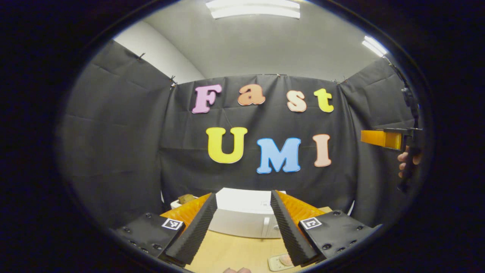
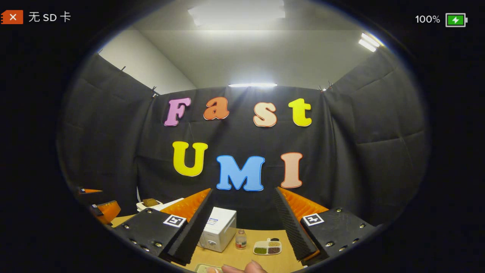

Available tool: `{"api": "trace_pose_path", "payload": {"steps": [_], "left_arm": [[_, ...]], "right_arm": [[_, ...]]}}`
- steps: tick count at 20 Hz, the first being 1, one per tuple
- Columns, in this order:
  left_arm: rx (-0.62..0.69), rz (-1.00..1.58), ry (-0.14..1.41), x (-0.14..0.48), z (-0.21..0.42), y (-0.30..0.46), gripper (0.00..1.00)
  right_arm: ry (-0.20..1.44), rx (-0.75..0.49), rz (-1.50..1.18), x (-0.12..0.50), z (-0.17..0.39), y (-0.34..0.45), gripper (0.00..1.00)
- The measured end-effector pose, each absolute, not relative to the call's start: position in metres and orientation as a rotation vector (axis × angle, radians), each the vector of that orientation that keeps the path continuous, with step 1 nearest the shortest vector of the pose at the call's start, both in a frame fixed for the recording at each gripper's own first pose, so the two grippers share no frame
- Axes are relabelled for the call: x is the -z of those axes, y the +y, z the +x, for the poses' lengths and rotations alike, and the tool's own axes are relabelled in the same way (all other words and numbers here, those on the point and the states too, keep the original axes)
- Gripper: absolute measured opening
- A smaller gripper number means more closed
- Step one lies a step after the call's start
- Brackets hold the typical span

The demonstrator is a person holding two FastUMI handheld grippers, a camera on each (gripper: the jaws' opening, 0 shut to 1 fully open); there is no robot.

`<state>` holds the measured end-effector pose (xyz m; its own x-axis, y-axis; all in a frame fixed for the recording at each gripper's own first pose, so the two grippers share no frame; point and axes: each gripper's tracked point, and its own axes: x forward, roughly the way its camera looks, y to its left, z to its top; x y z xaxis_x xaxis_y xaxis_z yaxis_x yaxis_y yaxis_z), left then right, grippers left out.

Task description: Open the microwave oven with the left hand, put the food in, and close the microwave oven.

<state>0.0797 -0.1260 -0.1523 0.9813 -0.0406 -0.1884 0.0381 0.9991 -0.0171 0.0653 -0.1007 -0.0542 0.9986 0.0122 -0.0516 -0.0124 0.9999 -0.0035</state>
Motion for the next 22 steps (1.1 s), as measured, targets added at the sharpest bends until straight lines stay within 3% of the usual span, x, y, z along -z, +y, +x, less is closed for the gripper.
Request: {"api": "trace_pose_path", "payload": {"steps": [13, 14, 22], "left_arm": [[0.296, 0.001, 0.377, 0.384, 0.191, -0.152, 0.94], [0.309, -0.011, 0.384, 0.397, 0.197, -0.157, 0.99], [0.355, -0.019, 0.465, 0.502, 0.236, -0.195, 0.94]], "right_arm": [[0.188, 0.195, -0.186, 0.101, 0.098, -0.089, 0.96], [0.197, 0.209, -0.209, 0.103, 0.096, -0.090, 0.96], [0.277, 0.284, -0.276, 0.123, 0.093, -0.090, 0.96]]}}
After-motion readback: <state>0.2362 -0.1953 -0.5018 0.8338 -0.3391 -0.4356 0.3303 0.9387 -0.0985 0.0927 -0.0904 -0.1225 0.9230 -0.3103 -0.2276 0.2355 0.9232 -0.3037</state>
